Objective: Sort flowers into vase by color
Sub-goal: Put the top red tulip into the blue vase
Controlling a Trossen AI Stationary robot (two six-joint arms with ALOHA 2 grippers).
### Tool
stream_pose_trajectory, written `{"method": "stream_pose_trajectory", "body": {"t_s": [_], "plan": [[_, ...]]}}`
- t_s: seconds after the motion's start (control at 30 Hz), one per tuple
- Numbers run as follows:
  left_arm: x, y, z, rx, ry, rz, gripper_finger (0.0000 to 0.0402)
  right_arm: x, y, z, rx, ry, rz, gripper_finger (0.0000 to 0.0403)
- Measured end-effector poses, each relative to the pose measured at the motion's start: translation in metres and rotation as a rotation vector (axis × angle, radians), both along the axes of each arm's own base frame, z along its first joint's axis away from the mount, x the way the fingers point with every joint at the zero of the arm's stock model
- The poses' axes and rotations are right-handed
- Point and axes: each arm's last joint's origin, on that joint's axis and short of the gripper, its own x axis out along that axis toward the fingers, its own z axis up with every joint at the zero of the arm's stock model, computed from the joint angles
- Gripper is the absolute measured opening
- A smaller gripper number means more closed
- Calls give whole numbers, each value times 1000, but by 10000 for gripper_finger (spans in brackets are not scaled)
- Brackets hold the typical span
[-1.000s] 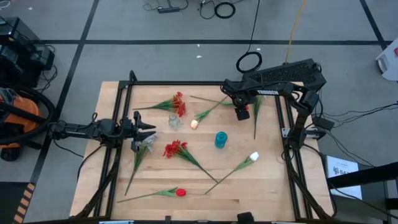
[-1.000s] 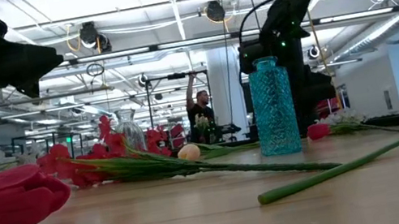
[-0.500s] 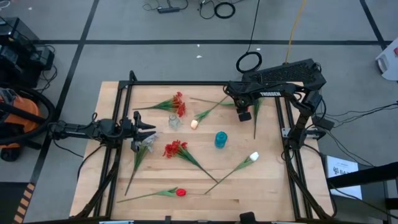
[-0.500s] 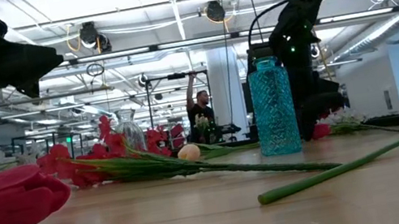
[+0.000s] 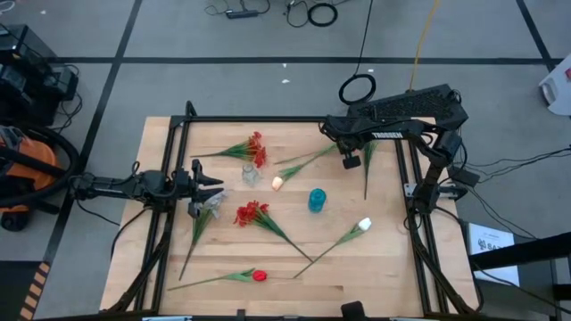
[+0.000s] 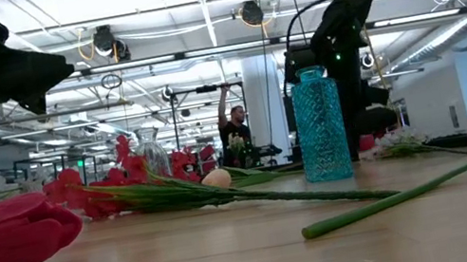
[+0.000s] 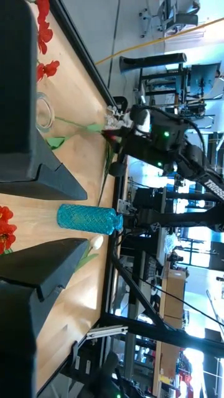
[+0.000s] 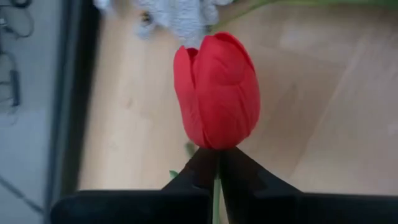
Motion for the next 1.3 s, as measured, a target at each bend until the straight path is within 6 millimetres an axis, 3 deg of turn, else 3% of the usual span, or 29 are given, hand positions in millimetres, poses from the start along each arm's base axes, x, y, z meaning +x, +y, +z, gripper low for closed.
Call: {"method": "stream_pose_trajectory", "body": {"t_s": [0.13, 0.27, 0.47, 0.63, 0.77, 0.87, 1.07, 1.3], "plan": [[0, 0, 0, 0, 0, 0, 116, 2, 3, 16, -80, -23, 45, 5], [0, 0, 0, 0, 0, 1, 116, 2, 9, 45, -261, -25, 88, 5], [0, 0, 0, 0, 0, 0, 116, -15, 26, 118, -634, 95, 232, 5], [0, 0, 0, 0, 0, 0, 116, -34, 53, 183, -918, 265, 553, 4], [0, 0, 0, 0, 0, 0, 116, -46, 81, 221, -1126, 344, 789, 4], [0, 0, 0, 0, 0, 0, 116, -55, 102, 236, -1239, 358, 975, 4], [0, 0, 0, 0, 0, 0, 116, -67, 133, 251, -1357, 258, 1109, 4], [0, 0, 0, 0, 0, 0, 116, -65, 163, 254, -1482, 213, 1374, 4]]}}
